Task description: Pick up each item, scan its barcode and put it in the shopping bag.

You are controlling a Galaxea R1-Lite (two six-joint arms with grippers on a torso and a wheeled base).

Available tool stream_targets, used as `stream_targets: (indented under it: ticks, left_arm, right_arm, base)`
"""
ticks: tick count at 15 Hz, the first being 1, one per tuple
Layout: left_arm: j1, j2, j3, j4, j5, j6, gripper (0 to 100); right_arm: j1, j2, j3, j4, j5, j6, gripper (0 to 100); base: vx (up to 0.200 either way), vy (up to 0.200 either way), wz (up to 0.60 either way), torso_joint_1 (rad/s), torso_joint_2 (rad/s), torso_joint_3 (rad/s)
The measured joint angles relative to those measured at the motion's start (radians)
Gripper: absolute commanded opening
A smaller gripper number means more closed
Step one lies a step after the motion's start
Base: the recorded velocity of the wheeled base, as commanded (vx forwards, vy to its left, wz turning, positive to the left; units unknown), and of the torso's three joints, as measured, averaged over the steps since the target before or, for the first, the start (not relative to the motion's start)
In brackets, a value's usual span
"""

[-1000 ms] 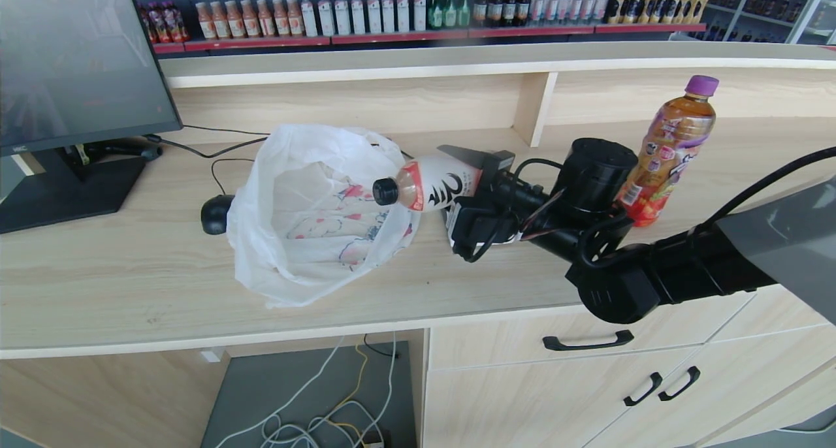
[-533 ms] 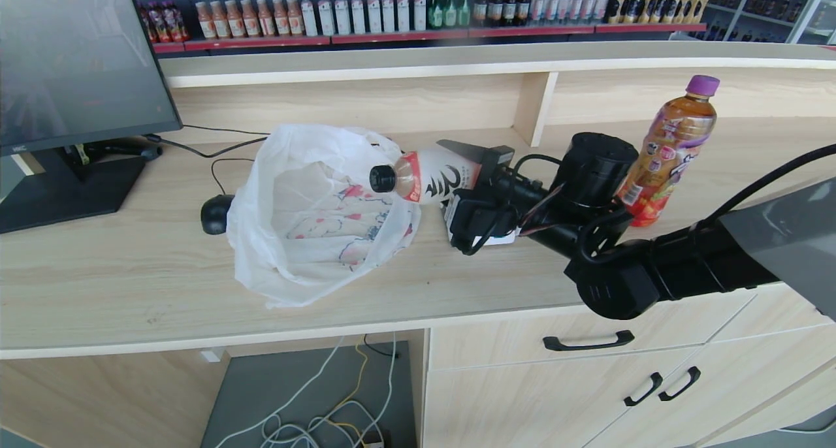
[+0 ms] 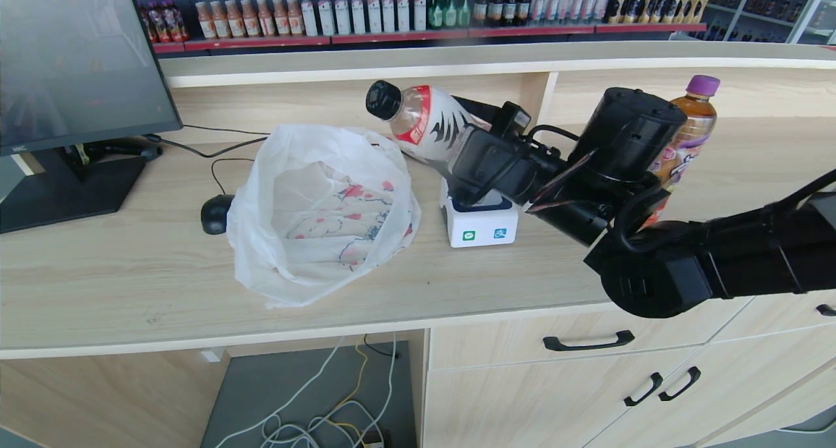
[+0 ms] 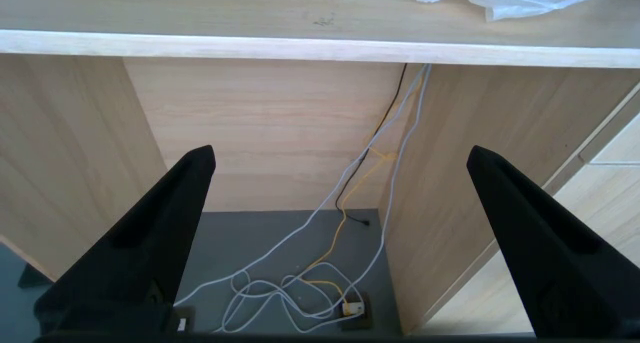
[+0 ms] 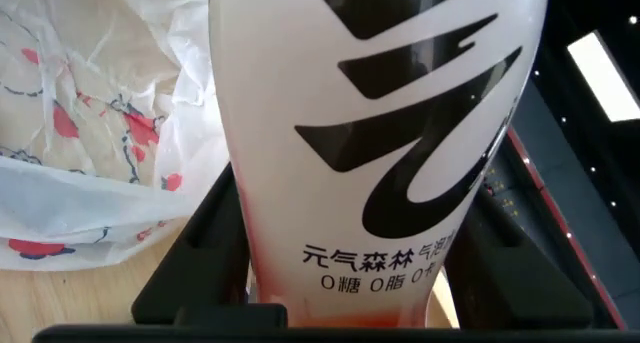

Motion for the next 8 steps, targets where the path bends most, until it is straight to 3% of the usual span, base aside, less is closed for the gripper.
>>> stream_targets:
  ticks: [4,8]
  left_arm:
    - [0.000,0.000,0.000,0.000,0.000,0.000,100]
    - [0.000,0.000,0.000,0.000,0.000,0.000,100]
  right_arm:
    - [0.021,-0.053,0.005,-0.018,-0.033,0.203,0]
    - [0.036,-0.094,0.054,-0.144,-0.157,0.432,0]
  base:
    - [0.000,0.000,0.00,0.000,0.00,0.000]
    - [0.000,0.000,0.00,0.000,0.00,0.000]
